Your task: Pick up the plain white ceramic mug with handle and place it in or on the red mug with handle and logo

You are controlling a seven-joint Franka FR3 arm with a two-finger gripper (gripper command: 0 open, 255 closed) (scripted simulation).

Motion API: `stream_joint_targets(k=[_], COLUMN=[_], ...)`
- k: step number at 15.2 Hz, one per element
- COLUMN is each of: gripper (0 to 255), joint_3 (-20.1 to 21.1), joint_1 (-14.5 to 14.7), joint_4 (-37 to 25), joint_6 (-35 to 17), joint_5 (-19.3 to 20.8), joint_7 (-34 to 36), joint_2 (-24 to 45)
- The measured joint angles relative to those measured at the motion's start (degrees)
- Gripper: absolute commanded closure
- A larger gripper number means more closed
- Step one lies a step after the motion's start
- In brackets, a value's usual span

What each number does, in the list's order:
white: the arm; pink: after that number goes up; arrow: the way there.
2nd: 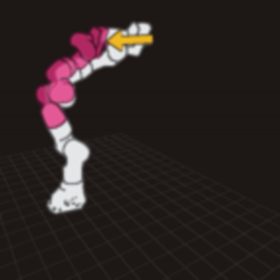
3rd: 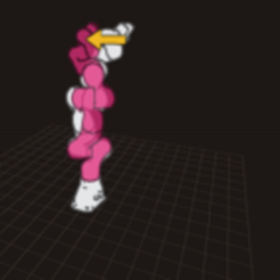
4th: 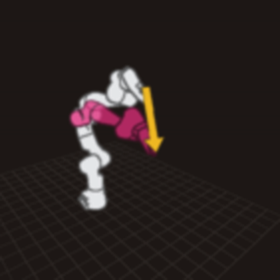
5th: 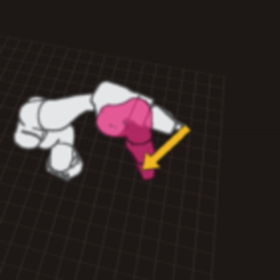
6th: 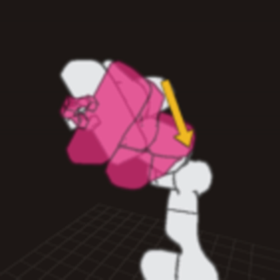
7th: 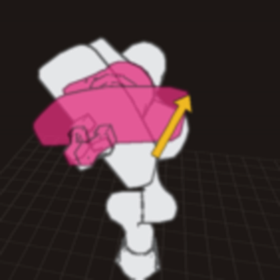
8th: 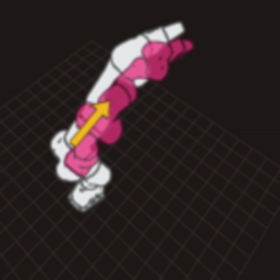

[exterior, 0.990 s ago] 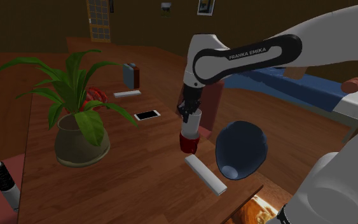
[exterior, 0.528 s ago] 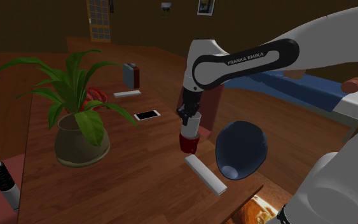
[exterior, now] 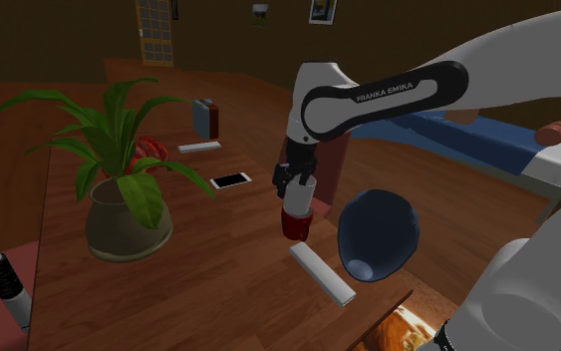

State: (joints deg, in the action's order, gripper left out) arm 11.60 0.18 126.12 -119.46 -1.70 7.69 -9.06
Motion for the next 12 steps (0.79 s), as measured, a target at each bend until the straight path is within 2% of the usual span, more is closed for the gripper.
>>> stream_joint_targets(k=[2, 6, 12], gripper=[0, 0, 0], joint_3=[-0.1, -0.3, -0.3], joint_1=[-0.1, -0.1, 0.0], joint_4=[-0.4, -4.7, -5.2], joint_6=[0.8, 6.2, 7.3], joint_5=[-0.1, -0.2, -0.3], joint_7=[-0.2, -0.3, -0.3], joint_2=[-0.5, -1.6, -2.1])
